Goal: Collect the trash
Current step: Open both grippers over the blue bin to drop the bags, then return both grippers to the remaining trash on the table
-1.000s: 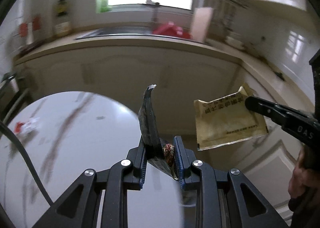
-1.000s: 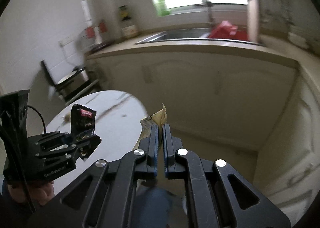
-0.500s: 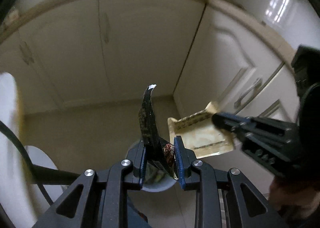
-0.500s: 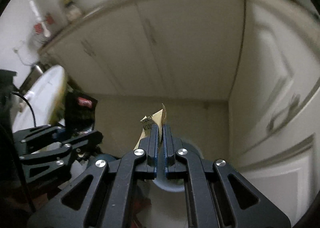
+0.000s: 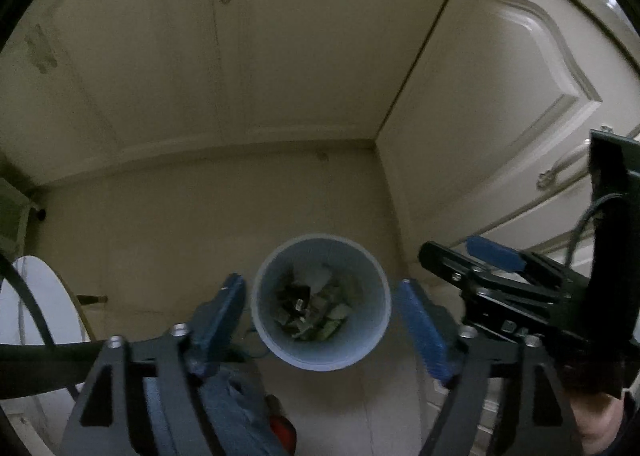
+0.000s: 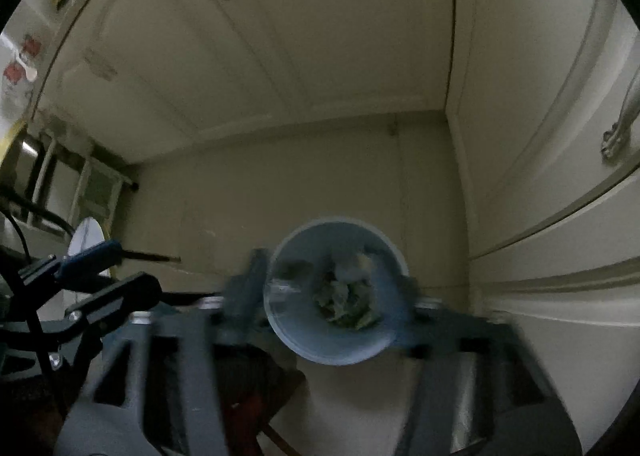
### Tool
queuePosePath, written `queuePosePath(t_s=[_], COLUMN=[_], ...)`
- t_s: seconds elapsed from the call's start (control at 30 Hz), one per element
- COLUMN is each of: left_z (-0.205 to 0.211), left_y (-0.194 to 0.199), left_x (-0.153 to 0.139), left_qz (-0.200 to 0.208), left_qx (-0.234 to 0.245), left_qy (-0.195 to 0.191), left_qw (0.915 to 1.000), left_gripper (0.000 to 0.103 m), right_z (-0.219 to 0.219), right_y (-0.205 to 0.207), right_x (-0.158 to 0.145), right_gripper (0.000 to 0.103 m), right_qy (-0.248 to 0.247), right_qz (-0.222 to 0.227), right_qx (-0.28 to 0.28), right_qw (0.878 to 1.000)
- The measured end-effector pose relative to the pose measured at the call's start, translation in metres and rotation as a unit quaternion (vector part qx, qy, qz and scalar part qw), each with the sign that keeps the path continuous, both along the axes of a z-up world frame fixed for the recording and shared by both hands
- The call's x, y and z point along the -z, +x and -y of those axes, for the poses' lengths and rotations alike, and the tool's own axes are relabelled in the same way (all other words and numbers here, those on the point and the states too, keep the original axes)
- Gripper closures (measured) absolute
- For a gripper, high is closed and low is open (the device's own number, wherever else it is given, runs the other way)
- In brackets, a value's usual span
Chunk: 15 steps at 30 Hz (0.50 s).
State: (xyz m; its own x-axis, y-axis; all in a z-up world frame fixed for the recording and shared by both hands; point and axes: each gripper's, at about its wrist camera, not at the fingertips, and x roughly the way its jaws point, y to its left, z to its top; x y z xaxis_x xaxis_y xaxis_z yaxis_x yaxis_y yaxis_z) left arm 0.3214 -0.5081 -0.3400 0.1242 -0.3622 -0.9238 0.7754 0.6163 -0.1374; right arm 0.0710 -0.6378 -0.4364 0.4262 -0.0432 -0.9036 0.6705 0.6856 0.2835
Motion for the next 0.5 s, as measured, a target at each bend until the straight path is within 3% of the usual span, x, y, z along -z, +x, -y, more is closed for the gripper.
queuePosePath(t_s=[0.07, 0.13, 0.2, 0.33, 0.5], left_z=[0.003, 0.002, 0.0, -0.027, -0.063], left_y=[-0.001, -0.002, -0.002, -0.01, -0.028], left_x=[0.001, -0.002, -0.009, -0.041, -0.092], left_qz=[0.002, 0.001, 0.008, 0.027, 0.063], left_qx=[-0.004, -0.009, -0.013, -0.016, -0.017], left_qy=[0.001, 0.0, -0.006, -0.029, -0.075], left_qw=[1.0, 1.0, 0.9999, 0.9991, 0.9951], left_gripper=[0.023, 0.023, 0.023, 0.022, 0.019], right_z=[0.003, 0.004, 0.007, 0.006, 0.007], right_y=[-0.005, -0.009, -0.011, -0.028, -0.034], right_x=[0.001, 0.0, -0.006, -0.025, -0.064], right_gripper=[0.028, 0.008, 0.0, 0.0, 0.0], right_qy=[0.01, 0.013, 0.008, -0.001, -0.006], right_qz=[0.01, 0.009, 0.012, 0.015, 0.057], right_qx=[0.01, 0.019, 0.028, 0.059, 0.089], right_qw=[1.0, 1.0, 1.0, 0.998, 0.994])
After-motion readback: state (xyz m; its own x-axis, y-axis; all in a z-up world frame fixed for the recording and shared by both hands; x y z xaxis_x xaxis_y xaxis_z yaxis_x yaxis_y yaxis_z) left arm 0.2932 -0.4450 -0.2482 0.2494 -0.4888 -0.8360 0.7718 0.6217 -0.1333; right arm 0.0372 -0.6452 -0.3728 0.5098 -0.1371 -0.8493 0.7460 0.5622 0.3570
